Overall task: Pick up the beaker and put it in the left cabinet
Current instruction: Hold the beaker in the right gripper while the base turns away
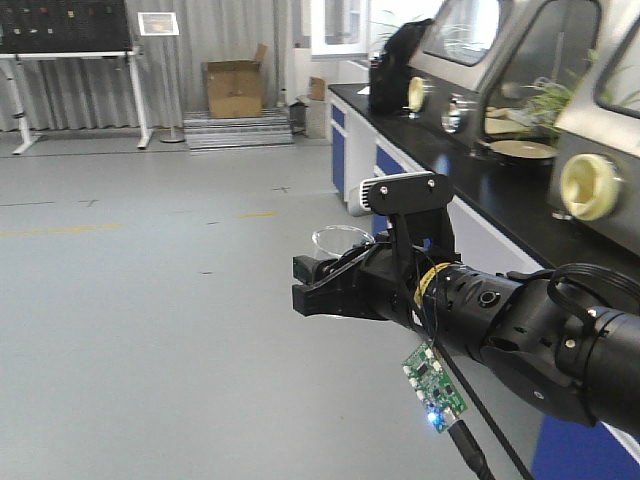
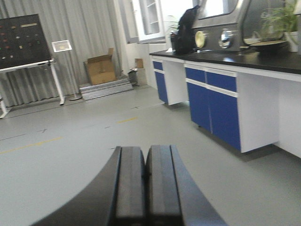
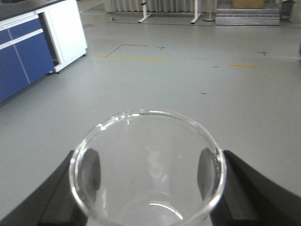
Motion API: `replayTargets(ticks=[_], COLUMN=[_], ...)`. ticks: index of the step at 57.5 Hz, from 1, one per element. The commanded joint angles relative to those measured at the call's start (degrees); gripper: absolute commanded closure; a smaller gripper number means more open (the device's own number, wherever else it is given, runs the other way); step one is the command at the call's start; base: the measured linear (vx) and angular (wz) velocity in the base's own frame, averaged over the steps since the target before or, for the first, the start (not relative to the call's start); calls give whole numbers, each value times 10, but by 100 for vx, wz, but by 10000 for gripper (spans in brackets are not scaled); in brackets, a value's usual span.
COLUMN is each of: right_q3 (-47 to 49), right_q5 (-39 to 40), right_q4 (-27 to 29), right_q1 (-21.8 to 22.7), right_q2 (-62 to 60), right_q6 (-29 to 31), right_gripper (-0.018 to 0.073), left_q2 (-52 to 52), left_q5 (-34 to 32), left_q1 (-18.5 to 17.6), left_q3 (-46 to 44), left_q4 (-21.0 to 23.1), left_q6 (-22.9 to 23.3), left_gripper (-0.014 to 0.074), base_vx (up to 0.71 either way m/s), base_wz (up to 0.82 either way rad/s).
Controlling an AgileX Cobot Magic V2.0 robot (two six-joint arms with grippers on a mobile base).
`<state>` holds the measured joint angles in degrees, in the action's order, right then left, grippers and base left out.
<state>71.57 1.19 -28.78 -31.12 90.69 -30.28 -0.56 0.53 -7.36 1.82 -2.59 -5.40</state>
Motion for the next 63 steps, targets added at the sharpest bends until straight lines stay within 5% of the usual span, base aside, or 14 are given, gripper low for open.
replayTargets(ticks=[1, 63], right_q3=[23, 23], right_q5=[41, 39], right_q4=[1, 1], right_q1=[2, 2], right_q2=[-25, -25], right_q6=[4, 4], right_gripper=[561, 561], left_q2=[-11, -11], left_q5=[-48, -48], left_q1=[0, 0], left_q3=[9, 9], left_q4=[2, 2], left_q6=[2, 2], left_gripper=[595, 595], base_vx=[20, 40], base_wz=[33, 11])
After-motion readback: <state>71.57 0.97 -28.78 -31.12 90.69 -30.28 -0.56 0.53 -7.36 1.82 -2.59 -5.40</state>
